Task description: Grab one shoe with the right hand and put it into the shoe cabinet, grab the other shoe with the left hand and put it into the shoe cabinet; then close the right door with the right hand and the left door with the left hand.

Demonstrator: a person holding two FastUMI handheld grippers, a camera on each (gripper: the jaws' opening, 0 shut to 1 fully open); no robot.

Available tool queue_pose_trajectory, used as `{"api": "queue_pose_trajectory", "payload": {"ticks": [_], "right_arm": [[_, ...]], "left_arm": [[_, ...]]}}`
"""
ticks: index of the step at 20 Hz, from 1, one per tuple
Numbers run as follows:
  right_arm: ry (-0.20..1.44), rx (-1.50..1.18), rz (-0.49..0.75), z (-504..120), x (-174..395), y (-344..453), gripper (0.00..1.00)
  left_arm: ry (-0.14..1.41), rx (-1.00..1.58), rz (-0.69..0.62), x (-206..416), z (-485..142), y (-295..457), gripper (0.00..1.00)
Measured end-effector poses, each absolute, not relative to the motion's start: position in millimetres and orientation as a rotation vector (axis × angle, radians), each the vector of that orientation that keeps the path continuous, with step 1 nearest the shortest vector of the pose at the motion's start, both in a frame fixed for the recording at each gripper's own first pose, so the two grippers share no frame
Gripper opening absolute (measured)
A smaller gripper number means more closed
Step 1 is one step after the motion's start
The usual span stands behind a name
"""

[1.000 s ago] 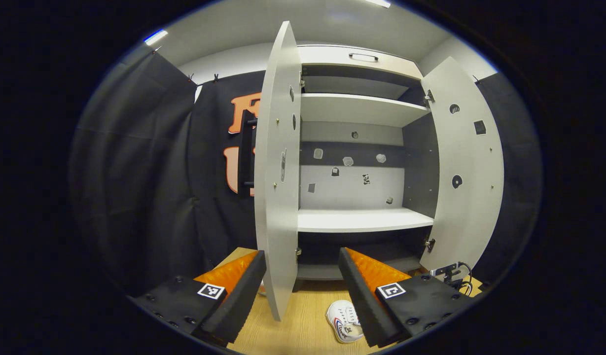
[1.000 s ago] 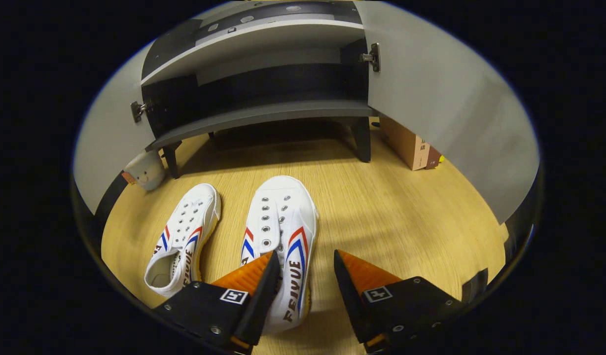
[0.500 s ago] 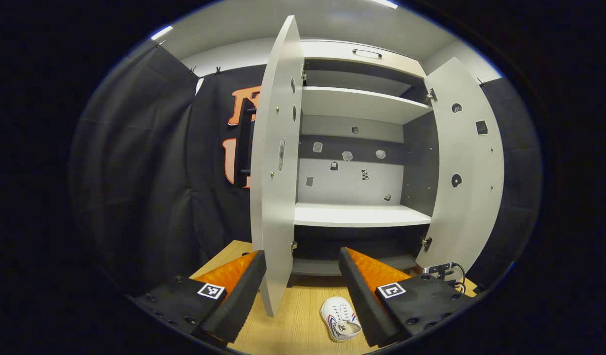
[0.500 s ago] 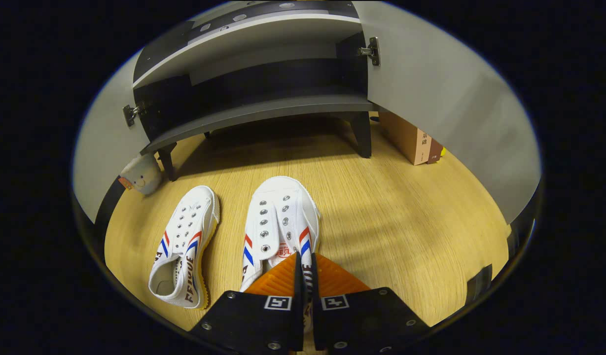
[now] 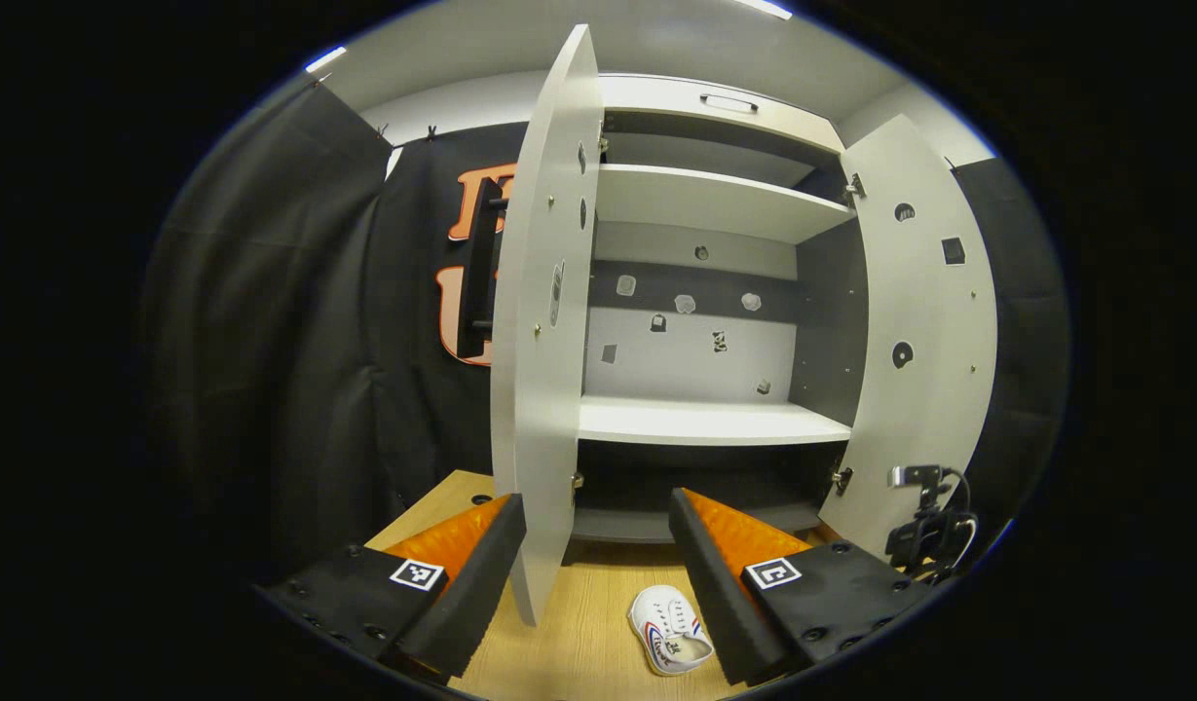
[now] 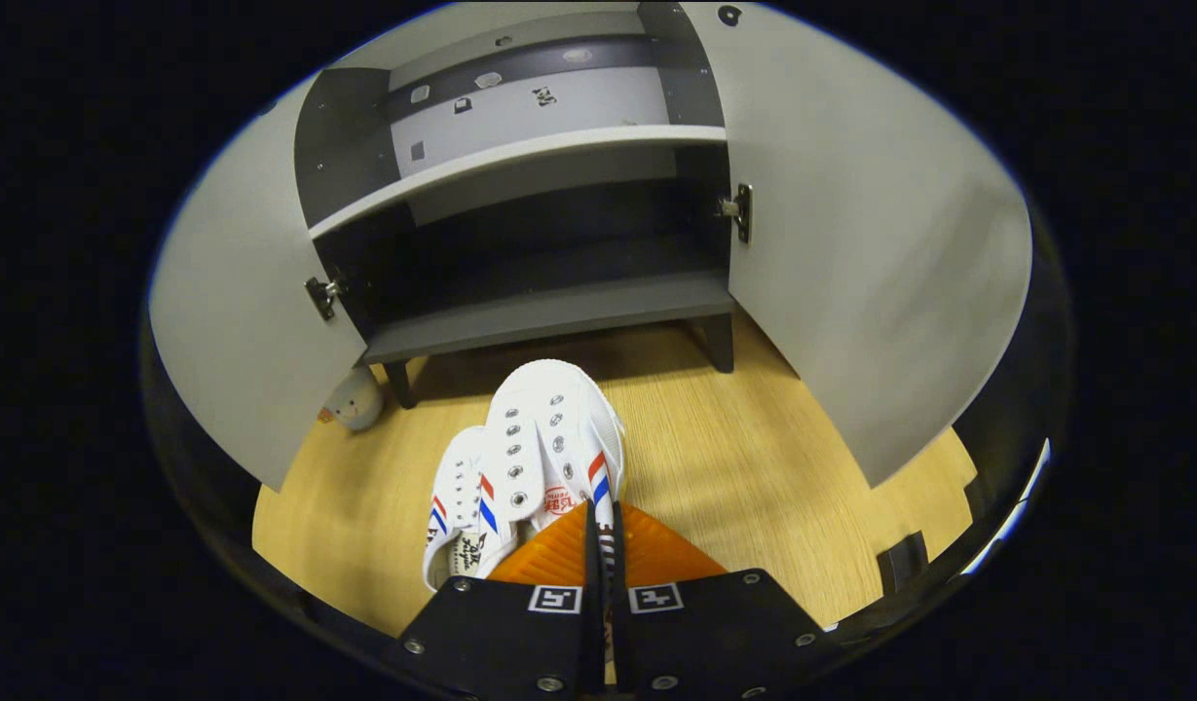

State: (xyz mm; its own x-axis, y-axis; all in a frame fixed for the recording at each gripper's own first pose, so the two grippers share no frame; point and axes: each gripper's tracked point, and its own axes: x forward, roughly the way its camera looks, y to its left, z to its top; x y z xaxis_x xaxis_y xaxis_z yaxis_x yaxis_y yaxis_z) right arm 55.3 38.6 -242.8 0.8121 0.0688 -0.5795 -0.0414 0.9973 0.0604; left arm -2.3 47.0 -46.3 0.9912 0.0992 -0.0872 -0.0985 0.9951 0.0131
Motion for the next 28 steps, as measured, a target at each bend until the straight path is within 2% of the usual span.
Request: {"api": "queue_pose_trajectory", "payload": {"ticks": [6, 8, 11, 21, 28], "right_arm": [[0.575, 0.066, 0.098, -157, 53, 46, 0.03], [0.542, 0.053, 0.098, -130, 66, 49, 0.03], [0.494, 0.068, 0.095, -91, 85, 49, 0.03], [0.382, 0.097, 0.102, 11, 202, 74, 0.03], [0.367, 0.045, 0.027, 34, 309, 70, 0.03]], "left_arm": [[0.081, 0.043, 0.094, 1, -49, 47, 0.97], [0.081, 0.072, 0.084, 4, -52, 44, 0.99], [0.094, 0.061, 0.061, 9, -58, 38, 0.96], [0.109, 0.061, 0.029, 27, -69, 28, 0.97], [0.132, 0.035, 0.023, 34, -80, 24, 0.97]]}}
